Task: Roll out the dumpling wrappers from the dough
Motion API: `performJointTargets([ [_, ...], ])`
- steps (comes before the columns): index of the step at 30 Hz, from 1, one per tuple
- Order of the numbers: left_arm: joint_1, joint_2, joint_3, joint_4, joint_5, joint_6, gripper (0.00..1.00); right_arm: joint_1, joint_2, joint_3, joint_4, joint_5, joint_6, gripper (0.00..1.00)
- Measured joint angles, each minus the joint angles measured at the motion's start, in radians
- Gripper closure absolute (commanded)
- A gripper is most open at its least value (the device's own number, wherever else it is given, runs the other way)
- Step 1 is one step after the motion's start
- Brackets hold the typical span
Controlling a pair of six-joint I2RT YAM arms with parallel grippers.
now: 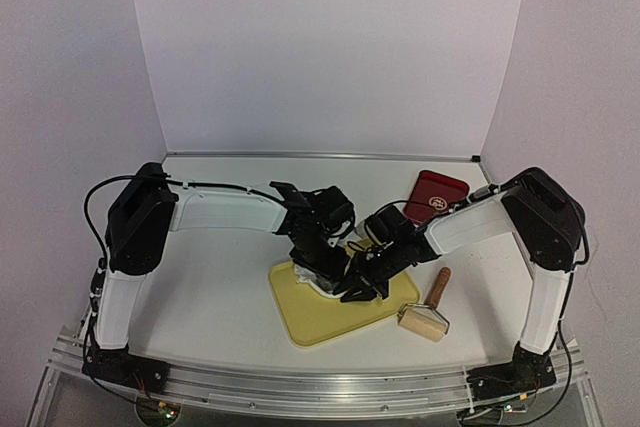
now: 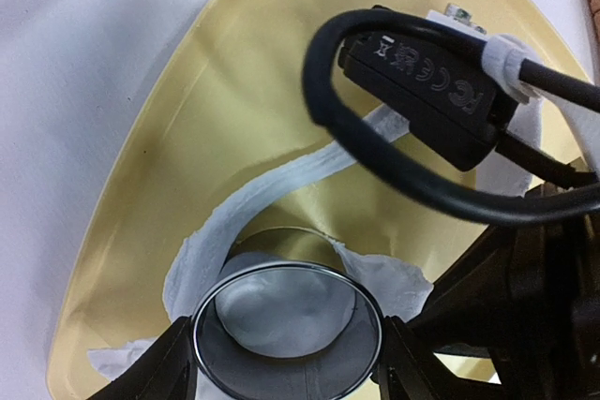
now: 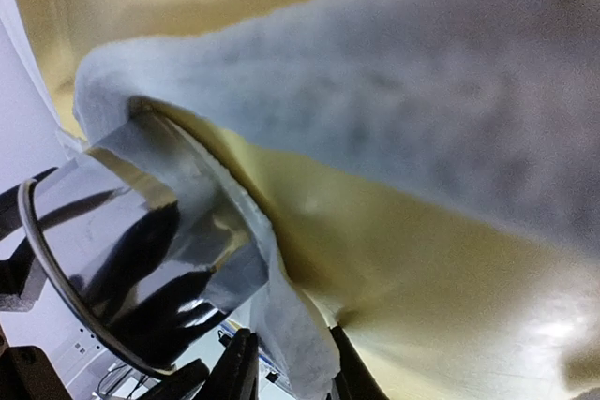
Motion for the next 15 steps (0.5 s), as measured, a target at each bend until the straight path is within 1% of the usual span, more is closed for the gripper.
performJointTargets([
  [3, 0.0, 0.0, 0.0, 0.0, -0.001, -0.001, 0.68, 0.006, 0.009, 0.0, 0.022, 0.012, 0.004, 0.96],
  [5, 0.0, 0.0, -0.001, 0.0, -0.002, -0.001, 0.7, 0.008, 0.011, -0.001, 0.027, 0.018, 0.006, 1.0],
  [9, 0.0, 0.0, 0.0, 0.0, -0.005, -0.004, 0.71, 0.013, 0.008, -0.018, 0.049, 0.019, 0.012, 1.0],
  [15, -0.002, 0.0, 0.0, -0.001, -0.011, -0.011, 0.7, 0.026, -0.04, -0.101, 0.125, 0.045, 0.031, 1.0],
])
